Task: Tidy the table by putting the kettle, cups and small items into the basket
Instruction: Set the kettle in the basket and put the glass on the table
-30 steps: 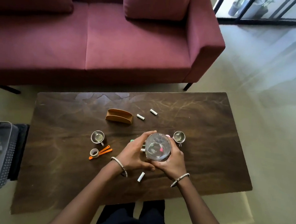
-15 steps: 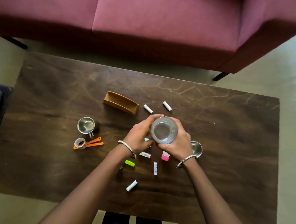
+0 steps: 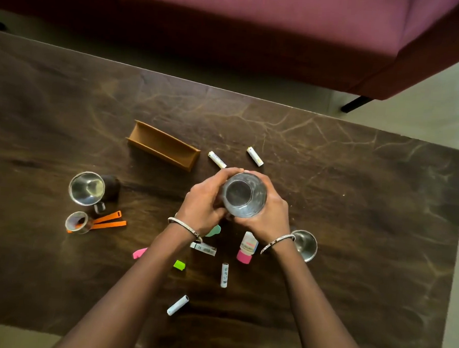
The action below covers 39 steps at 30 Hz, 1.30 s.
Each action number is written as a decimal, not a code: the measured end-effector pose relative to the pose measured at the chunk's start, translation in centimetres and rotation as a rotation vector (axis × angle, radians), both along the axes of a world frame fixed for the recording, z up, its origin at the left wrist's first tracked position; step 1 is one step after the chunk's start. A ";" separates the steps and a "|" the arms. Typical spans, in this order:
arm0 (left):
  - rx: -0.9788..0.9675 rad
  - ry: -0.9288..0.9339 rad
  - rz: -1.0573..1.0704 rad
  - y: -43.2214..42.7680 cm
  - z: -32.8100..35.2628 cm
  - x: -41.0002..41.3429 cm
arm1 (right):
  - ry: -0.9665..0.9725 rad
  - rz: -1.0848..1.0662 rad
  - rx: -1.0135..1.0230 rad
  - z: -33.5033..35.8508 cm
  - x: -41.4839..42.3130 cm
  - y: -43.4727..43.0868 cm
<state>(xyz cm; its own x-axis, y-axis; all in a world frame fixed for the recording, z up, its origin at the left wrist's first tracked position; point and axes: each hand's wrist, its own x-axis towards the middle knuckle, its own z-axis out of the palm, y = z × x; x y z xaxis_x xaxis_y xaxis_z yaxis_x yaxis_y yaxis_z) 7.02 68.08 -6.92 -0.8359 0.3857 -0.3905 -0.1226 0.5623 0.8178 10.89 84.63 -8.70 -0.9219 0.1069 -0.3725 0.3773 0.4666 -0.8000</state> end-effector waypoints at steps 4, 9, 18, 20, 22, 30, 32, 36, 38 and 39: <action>0.031 0.025 0.013 -0.2 -0.6 0.3 | 0.017 -0.001 -0.006 -0.4 0.2 -0.2; 0.060 0.029 0.021 -0.8 -0.8 0.3 | 0.043 0.009 -0.025 -0.7 0.0 -0.7; 0.064 0.015 0.004 -1.7 -1.2 0.1 | 0.069 0.064 0.009 -1.0 -0.3 -1.0; 0.054 0.014 0.003 -1.7 -1.4 0.1 | 0.078 0.058 0.022 -1.1 -0.1 -1.1; 0.043 0.018 0.000 -1.7 -1.5 0.1 | 0.084 0.060 0.034 -1.2 -0.1 -1.2; 0.051 -0.006 0.033 -1.7 -1.7 0.7 | 0.092 0.072 0.070 -1.6 0.0 -1.3; 0.056 -0.015 0.059 -1.6 -1.7 1.0 | 0.077 0.072 0.073 -1.6 0.0 -1.2; -0.018 -0.072 0.156 -1.7 -1.7 2.1 | 0.048 0.067 0.075 -1.4 -0.1 -0.8; -0.056 -0.064 0.223 -2.1 -1.7 2.9 | -0.003 0.065 0.047 -1.6 -0.2 -0.3; -0.070 -0.048 0.260 -2.5 -1.6 3.3 | -0.041 0.055 0.015 -1.5 -0.1 -0.1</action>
